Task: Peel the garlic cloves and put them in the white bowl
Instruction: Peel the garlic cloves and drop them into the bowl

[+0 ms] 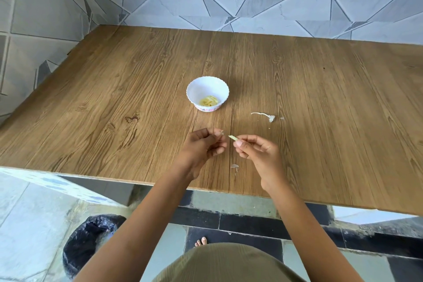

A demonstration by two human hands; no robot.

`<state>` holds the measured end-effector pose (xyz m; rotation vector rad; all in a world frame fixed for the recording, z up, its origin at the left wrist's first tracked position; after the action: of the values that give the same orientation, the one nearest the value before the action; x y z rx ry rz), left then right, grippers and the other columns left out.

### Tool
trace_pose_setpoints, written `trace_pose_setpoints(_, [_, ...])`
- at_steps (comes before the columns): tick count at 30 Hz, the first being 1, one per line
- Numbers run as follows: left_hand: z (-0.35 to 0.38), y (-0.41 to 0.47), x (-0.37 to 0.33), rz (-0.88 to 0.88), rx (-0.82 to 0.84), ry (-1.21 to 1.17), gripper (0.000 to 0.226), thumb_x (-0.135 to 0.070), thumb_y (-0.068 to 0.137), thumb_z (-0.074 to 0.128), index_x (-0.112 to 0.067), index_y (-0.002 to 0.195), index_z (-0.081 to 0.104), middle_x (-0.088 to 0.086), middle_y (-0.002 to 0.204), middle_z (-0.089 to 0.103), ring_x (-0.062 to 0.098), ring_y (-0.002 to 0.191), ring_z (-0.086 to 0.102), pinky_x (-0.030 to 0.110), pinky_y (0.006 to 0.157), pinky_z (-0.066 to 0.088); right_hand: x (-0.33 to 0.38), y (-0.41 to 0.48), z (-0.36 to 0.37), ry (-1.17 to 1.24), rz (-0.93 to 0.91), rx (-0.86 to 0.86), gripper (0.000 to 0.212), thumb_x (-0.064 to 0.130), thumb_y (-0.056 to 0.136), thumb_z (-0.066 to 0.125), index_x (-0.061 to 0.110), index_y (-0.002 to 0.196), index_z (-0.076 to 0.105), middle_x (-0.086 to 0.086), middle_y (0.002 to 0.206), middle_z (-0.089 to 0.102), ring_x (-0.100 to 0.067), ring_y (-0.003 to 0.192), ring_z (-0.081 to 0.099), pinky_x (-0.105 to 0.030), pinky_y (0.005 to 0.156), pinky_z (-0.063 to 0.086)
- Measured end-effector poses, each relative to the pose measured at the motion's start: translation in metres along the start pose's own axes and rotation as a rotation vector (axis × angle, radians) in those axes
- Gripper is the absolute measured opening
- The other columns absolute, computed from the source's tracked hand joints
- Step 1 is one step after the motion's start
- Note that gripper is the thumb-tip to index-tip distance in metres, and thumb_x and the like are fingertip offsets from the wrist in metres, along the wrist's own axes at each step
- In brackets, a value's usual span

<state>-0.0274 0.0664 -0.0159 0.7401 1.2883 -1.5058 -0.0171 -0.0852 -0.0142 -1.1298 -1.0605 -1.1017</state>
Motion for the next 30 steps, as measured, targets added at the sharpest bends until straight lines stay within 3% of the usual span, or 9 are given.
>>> trace_pose_setpoints(1, [-0.004, 0.000, -0.005, 0.066, -0.020, 0.130, 0.010, -0.002, 0.093, 0.054, -0.002, 0.090, 0.063, 0.008, 0.075, 0.063, 0.007, 0.061, 0.061, 0.017, 0.059, 0.051, 0.001, -0.001, -0.001, -0.010, -0.004, 0.005, 0.010, 0.005, 0.080, 0.070, 0.013, 0.087, 0.070, -0.002, 0.077, 0.072, -0.007, 0.069, 0.065, -0.016, 0.064, 0.051])
trace_pose_setpoints(4, [-0.003, -0.002, -0.022, 0.343, -0.071, 0.819, 0.012, -0.009, 0.091, 0.060, -0.011, 0.092, 0.072, -0.004, 0.070, 0.065, 0.006, 0.061, 0.058, 0.015, 0.063, 0.046, 0.002, -0.002, -0.003, -0.034, -0.024, 0.016, 0.011, 0.004, 0.080, 0.070, 0.012, 0.088, 0.070, 0.004, 0.079, 0.071, -0.001, 0.069, 0.064, -0.015, 0.065, 0.050])
trace_pose_setpoints(7, [0.007, -0.003, -0.026, 0.467, -0.065, 1.080, 0.011, -0.015, 0.085, 0.068, -0.012, 0.092, 0.076, -0.001, 0.086, 0.070, 0.012, 0.070, 0.062, 0.023, 0.072, 0.049, 0.001, -0.001, -0.004, -0.051, -0.029, 0.014, 0.014, 0.002, 0.080, 0.071, 0.014, 0.087, 0.070, 0.006, 0.081, 0.071, -0.001, 0.072, 0.065, -0.016, 0.066, 0.051])
trace_pose_setpoints(13, [0.008, -0.004, -0.032, 0.476, -0.131, 0.976, 0.014, -0.001, 0.070, 0.072, -0.013, 0.073, 0.064, 0.000, 0.076, 0.066, 0.016, 0.067, 0.062, 0.032, 0.069, 0.052, 0.001, 0.000, -0.010, -0.074, -0.044, 0.014, 0.015, 0.000, 0.079, 0.071, 0.015, 0.083, 0.069, 0.001, 0.083, 0.070, -0.002, 0.070, 0.064, -0.016, 0.066, 0.052])
trace_pose_setpoints(18, [0.010, 0.000, -0.027, 0.469, -0.067, 1.021, 0.025, 0.005, 0.082, 0.060, -0.013, 0.092, 0.074, -0.005, 0.087, 0.073, 0.011, 0.081, 0.069, 0.021, 0.079, 0.053, 0.000, 0.002, -0.013, -0.104, -0.050, 0.028, 0.015, 0.001, 0.079, 0.072, 0.015, 0.082, 0.068, -0.001, 0.082, 0.071, -0.003, 0.069, 0.063, -0.016, 0.065, 0.051])
trace_pose_setpoints(21, [0.010, -0.001, -0.024, 0.336, 0.026, 0.693, 0.021, -0.003, 0.083, 0.068, -0.018, 0.098, 0.071, -0.001, 0.094, 0.073, 0.016, 0.082, 0.070, 0.023, 0.079, 0.055, 0.000, 0.003, -0.009, -0.133, -0.074, 0.065, 0.016, 0.000, 0.078, 0.072, 0.015, 0.081, 0.068, 0.003, 0.078, 0.069, -0.001, 0.068, 0.062, -0.017, 0.066, 0.051])
trace_pose_setpoints(24, [0.016, -0.001, -0.024, 0.271, 0.115, 0.532, 0.013, -0.002, 0.082, 0.070, -0.013, 0.089, 0.071, 0.009, 0.085, 0.073, 0.022, 0.077, 0.069, 0.028, 0.078, 0.057, 0.002, 0.006, -0.001, -0.196, -0.118, 0.098, 0.016, 0.001, 0.077, 0.073, 0.017, 0.080, 0.068, 0.007, 0.078, 0.068, -0.001, 0.070, 0.062, -0.019, 0.069, 0.052])
trace_pose_setpoints(27, [-0.004, 0.005, -0.028, 0.273, -0.011, 0.509, 0.014, 0.001, 0.080, 0.070, -0.013, 0.082, 0.071, 0.008, 0.077, 0.072, 0.018, 0.072, 0.068, 0.031, 0.076, 0.057, 0.004, 0.007, -0.003, -0.272, -0.183, 0.059, 0.016, 0.006, 0.078, 0.073, 0.020, 0.082, 0.068, 0.007, 0.081, 0.069, -0.002, 0.073, 0.063, -0.017, 0.071, 0.051])
trace_pose_setpoints(30, [-0.048, 0.016, -0.039, 0.344, -0.346, 0.606, 0.013, -0.006, 0.075, 0.076, -0.018, 0.075, 0.072, 0.001, 0.074, 0.071, 0.017, 0.073, 0.068, 0.030, 0.076, 0.055, 0.006, 0.006, -0.014, -0.380, -0.245, -0.006, 0.013, 0.010, 0.083, 0.070, 0.020, 0.091, 0.067, 0.011, 0.086, 0.068, 0.001, 0.081, 0.064, -0.014, 0.077, 0.050])
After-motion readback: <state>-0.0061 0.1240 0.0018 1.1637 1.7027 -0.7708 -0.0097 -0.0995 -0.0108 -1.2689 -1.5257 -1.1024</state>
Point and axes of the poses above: each hand's wrist, its own y-axis towards the middle knuckle, its own z-axis out of the palm, x = y × z, the point moved 8 cm from there along y, towards the middle knuckle
